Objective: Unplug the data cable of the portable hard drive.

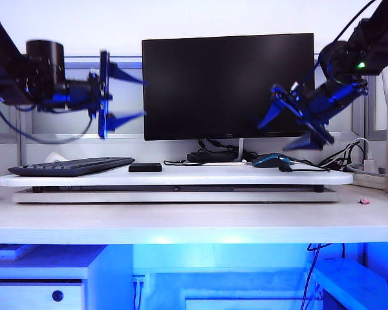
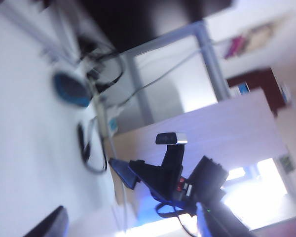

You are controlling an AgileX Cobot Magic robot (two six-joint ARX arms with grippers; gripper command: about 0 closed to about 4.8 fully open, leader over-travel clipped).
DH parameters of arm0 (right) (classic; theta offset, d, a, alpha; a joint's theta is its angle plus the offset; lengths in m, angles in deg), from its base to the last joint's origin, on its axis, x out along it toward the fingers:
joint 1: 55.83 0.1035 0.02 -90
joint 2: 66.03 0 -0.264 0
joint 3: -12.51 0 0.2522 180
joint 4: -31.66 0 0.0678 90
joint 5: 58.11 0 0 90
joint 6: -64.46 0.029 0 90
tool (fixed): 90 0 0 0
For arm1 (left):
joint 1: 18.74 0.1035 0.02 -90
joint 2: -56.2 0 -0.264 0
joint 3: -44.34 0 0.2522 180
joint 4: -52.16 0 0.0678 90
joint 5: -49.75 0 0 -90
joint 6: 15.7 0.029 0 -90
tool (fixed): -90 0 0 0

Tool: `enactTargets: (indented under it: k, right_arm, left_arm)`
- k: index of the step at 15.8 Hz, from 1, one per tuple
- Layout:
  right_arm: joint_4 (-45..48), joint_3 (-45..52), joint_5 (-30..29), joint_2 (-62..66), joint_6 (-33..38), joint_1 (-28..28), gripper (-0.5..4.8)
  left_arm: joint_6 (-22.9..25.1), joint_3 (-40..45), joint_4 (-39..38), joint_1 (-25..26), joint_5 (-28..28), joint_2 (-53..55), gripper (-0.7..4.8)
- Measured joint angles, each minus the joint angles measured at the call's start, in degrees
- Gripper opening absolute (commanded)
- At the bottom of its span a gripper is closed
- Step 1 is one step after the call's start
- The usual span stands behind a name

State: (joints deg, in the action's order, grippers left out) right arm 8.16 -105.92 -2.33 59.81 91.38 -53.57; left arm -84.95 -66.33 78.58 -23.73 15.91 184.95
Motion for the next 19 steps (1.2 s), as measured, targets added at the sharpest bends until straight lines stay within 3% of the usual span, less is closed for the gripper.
enactTargets:
  k: [4, 5, 7, 8, 10, 12, 16, 19]
  right_arm:
    - [6.51, -0.59, 0.04, -7.91, -1.75, -0.02, 4.42]
    - [5.49, -0.55, 0.79, -10.64, -6.21, 0.02, 4.42]
    - [3.76, -0.48, 4.37, -15.67, -11.52, 0.17, 4.43]
    - [3.78, -0.48, 4.96, -16.87, -12.00, 0.15, 4.42]
    - [4.02, -0.50, 5.95, -22.03, -13.11, 0.15, 4.42]
    - [3.34, -0.48, 5.99, -24.81, -13.25, 0.15, 4.42]
    - [2.12, -0.48, 5.97, -30.67, -13.35, 0.17, 4.42]
    - [0.07, -0.50, 5.97, -35.80, -13.49, 0.20, 4.41]
  left_arm:
    - [13.33, -0.26, 2.43, 0.07, 0.00, -6.01, 3.41]
    - [20.76, -0.26, 0.11, 0.07, 0.02, -8.66, 3.41]
    - [37.09, -0.37, -10.29, 0.02, -4.55, -15.12, 3.41]
    - [40.94, -0.37, -13.86, 0.04, -6.88, -16.68, 3.41]
    - [54.07, -0.35, -27.96, 0.11, -13.86, -23.21, 3.41]
    - [58.66, -0.35, -31.19, 0.09, -16.46, -27.91, 3.41]
    - [60.30, -0.48, -32.83, 0.09, -20.41, -36.70, 3.40]
    - [63.93, -0.48, -41.24, 0.09, -23.78, -43.34, 3.40]
